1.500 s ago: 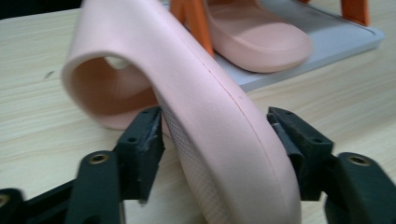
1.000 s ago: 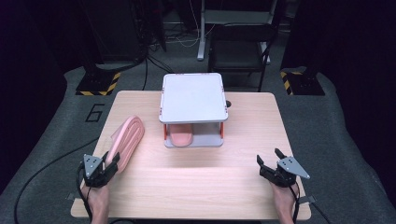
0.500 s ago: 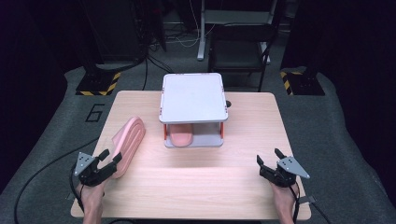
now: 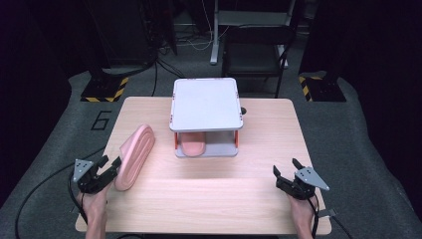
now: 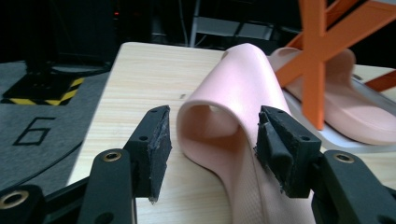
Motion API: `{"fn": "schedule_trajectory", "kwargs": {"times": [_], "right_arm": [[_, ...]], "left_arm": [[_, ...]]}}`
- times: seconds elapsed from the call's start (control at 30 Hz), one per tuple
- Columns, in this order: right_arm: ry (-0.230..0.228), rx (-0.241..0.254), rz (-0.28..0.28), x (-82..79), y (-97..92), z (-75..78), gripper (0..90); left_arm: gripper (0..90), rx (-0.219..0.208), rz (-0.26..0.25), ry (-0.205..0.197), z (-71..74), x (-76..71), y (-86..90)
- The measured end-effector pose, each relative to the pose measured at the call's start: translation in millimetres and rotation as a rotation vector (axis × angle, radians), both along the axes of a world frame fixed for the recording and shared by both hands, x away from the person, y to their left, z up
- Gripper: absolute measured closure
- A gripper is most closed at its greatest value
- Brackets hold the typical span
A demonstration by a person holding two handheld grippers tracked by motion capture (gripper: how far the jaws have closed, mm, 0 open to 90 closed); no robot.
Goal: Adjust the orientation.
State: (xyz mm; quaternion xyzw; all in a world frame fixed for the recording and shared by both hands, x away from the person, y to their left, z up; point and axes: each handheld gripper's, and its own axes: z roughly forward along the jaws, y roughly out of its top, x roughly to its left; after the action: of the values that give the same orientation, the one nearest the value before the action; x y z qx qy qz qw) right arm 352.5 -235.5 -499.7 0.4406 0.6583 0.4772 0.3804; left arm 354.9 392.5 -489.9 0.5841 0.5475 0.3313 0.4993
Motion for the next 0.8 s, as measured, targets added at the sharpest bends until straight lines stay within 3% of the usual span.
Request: {"fn": "schedule_trajectory", "kwargs": {"times": [0.07,0.27,0.5,0.8], "right_arm": [[-0.003,0.006,-0.005,0.2,0.1,-0.3,22.8],[0.0,0.006,0.001,-0.3,-0.5,0.2,22.9],[0.0,0.015,-0.004,-0.6,-2.3,0.6,22.9],[-0.005,0.015,-0.006,-0.7,-3.1,0.9,22.9]], "left_arm": [[43.9,-0.019,-0.045,-0.01,0.3,-0.3,-6.0],[40.9,-0.027,-0.104,-0.006,0.9,-1.0,-21.1],[40.3,0.035,-0.161,0.027,-3.4,2.0,-49.8],[39.3,0.029,-0.153,0.021,-4.2,0.8,-49.1]]}}
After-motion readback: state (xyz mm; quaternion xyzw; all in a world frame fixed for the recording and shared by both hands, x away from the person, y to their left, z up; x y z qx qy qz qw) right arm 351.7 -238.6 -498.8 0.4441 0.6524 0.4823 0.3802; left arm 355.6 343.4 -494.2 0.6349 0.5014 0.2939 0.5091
